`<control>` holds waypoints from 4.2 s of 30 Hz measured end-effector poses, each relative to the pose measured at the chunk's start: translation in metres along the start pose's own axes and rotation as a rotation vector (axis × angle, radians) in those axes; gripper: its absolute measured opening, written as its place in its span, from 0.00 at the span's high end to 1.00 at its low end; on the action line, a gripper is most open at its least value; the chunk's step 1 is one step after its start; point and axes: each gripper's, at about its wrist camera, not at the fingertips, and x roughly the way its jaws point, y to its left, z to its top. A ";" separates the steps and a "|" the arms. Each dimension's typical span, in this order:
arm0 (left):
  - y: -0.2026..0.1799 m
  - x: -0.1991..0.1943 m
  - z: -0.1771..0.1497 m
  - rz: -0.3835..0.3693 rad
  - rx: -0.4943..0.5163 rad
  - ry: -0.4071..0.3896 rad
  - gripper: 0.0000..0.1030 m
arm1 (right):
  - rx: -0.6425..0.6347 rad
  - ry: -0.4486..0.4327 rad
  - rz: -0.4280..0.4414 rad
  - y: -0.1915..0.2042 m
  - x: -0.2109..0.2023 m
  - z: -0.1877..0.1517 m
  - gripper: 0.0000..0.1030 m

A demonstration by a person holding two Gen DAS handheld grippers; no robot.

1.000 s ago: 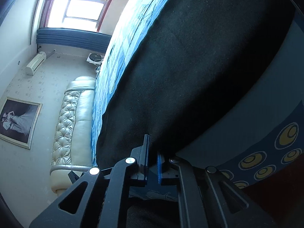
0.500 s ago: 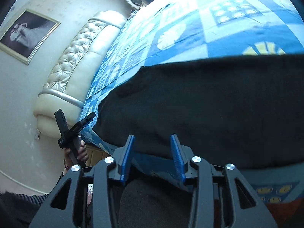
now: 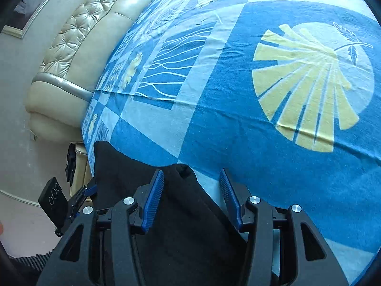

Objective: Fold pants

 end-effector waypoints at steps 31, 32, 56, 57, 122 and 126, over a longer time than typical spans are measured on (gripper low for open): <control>-0.010 0.009 0.008 0.086 0.021 0.078 0.02 | 0.188 -0.396 -0.165 -0.015 -0.136 -0.106 0.53; -0.011 0.010 0.008 0.093 0.021 0.083 0.02 | 0.203 -0.414 -0.180 -0.021 -0.149 -0.122 0.52; -0.019 0.013 0.012 0.176 0.008 0.109 0.02 | 0.686 -0.806 -0.429 -0.191 -0.394 -0.390 0.42; -0.019 0.013 0.012 0.178 0.009 0.107 0.02 | 0.686 -0.811 -0.418 -0.195 -0.396 -0.393 0.42; -0.032 -0.073 -0.001 0.138 -0.084 -0.009 0.02 | 0.013 -0.334 -0.560 0.063 -0.100 -0.214 0.77; -0.034 -0.073 -0.001 0.137 -0.080 -0.008 0.02 | -0.049 -0.279 -0.640 0.072 -0.082 -0.217 0.77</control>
